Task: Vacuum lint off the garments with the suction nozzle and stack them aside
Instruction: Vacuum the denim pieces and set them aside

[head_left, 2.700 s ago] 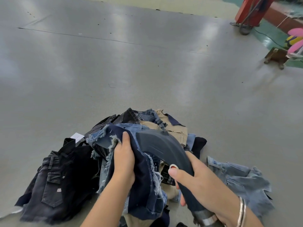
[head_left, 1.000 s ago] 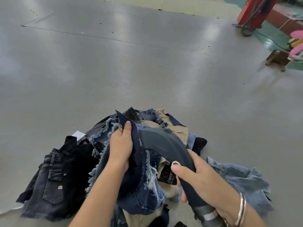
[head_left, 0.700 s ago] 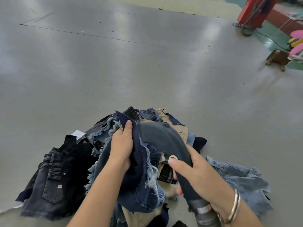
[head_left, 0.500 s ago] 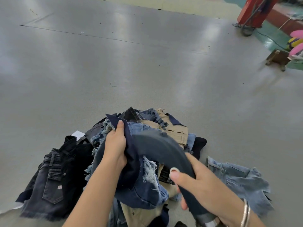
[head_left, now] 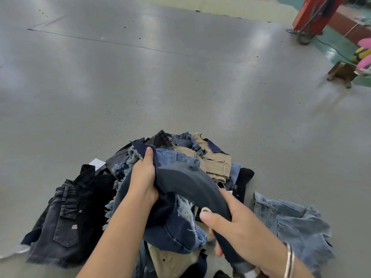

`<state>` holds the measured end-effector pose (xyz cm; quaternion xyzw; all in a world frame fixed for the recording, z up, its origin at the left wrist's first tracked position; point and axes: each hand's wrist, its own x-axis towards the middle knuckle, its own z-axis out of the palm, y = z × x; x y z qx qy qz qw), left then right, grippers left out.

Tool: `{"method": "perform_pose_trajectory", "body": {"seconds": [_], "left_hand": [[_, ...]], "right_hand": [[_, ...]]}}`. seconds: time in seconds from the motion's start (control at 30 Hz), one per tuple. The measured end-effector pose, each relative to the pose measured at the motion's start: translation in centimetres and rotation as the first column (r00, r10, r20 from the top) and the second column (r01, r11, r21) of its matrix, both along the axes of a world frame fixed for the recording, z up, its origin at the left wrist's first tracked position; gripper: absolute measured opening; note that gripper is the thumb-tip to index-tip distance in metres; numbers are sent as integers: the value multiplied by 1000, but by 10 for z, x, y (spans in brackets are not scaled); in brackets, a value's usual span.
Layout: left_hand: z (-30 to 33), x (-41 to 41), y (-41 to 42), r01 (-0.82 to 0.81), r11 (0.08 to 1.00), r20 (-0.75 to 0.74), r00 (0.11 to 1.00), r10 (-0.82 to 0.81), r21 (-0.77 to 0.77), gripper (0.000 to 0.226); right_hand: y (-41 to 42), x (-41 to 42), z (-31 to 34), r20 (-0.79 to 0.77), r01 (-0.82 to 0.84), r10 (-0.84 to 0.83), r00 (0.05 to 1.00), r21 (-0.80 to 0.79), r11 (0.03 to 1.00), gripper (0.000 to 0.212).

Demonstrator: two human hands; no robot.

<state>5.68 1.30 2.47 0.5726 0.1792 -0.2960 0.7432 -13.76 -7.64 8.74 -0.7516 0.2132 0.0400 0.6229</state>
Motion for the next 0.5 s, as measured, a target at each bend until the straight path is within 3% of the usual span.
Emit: {"method": "perform_pose_trajectory", "body": {"seconds": [0.13, 0.27, 0.5], "left_hand": [[-1, -6, 0, 78, 993, 105, 991, -87, 89, 40], [0, -16, -3, 112, 985, 227, 964, -140, 132, 42], [-2, -25, -7, 215, 971, 245, 940, -235, 108, 43]], "right_hand": [[-5, 6, 1, 67, 157, -159, 985, 25, 987, 16], [-8, 0, 0, 24, 119, -122, 992, 96, 988, 19], [-15, 6, -2, 50, 203, -207, 977, 74, 976, 11]]}}
